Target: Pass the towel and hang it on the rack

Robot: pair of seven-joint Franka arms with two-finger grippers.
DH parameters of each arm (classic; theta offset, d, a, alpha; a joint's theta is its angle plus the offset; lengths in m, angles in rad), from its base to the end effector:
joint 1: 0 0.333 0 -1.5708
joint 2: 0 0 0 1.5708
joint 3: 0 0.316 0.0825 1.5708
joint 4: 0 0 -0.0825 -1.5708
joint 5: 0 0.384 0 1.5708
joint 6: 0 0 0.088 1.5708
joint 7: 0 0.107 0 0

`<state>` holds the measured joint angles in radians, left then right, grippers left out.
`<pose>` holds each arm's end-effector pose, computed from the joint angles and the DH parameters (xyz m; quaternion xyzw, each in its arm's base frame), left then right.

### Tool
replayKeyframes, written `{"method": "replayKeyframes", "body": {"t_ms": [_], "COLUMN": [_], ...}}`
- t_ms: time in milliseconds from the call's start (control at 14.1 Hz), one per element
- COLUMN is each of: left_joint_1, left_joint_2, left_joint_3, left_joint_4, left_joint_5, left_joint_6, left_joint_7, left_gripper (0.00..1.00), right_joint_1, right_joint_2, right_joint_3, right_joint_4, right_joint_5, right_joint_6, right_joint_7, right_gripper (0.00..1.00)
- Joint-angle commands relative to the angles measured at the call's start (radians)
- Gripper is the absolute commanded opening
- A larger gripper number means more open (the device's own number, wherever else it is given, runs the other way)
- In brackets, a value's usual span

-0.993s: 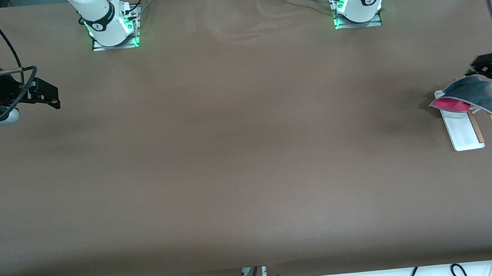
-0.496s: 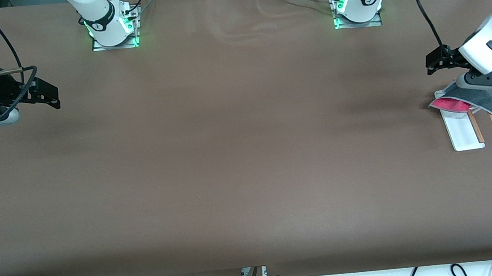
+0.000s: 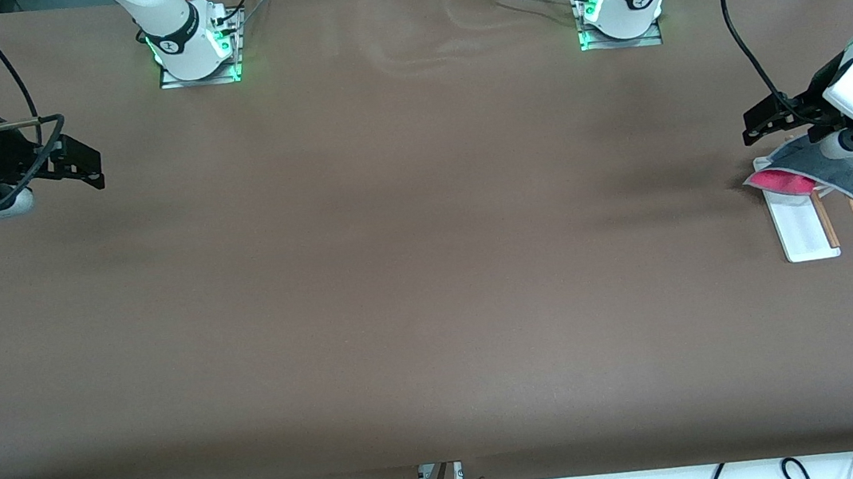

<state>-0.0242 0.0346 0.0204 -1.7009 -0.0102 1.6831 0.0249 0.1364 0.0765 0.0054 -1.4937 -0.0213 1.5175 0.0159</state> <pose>0.5680 -0.0033 0.5529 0.9996 -0.0136 -0.0261 0.0050 0.5672 0.0784 0.6130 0.9976 0.0626 -0.0254 0.0125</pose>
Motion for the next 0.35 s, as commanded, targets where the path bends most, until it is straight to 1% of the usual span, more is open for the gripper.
{"method": "replayKeyframes", "body": {"t_ms": [0,284], "left_joint_1": [-0.013,-0.011], "left_joint_2": [-0.039,-0.038], "left_joint_3": [-0.007,-0.007], "left_joint_4": [-0.039,-0.040], "left_joint_5": [0.036,0.035], "left_joint_6": [0.056,0.055], "left_joint_7": [-0.010,-0.013], "left_gripper": [1.00,1.00], "right_joint_1": [0.000,0.000], "right_joint_2": [-0.004,-0.004], "right_joint_3": [0.001,0.001], "right_joint_4": [0.006,0.006], "right_joint_5": [-0.016,-0.015], "right_joint_6": [-0.010,-0.010], "right_joint_7": [-0.010,-0.010], "right_gripper": [1.00,1.00]}}
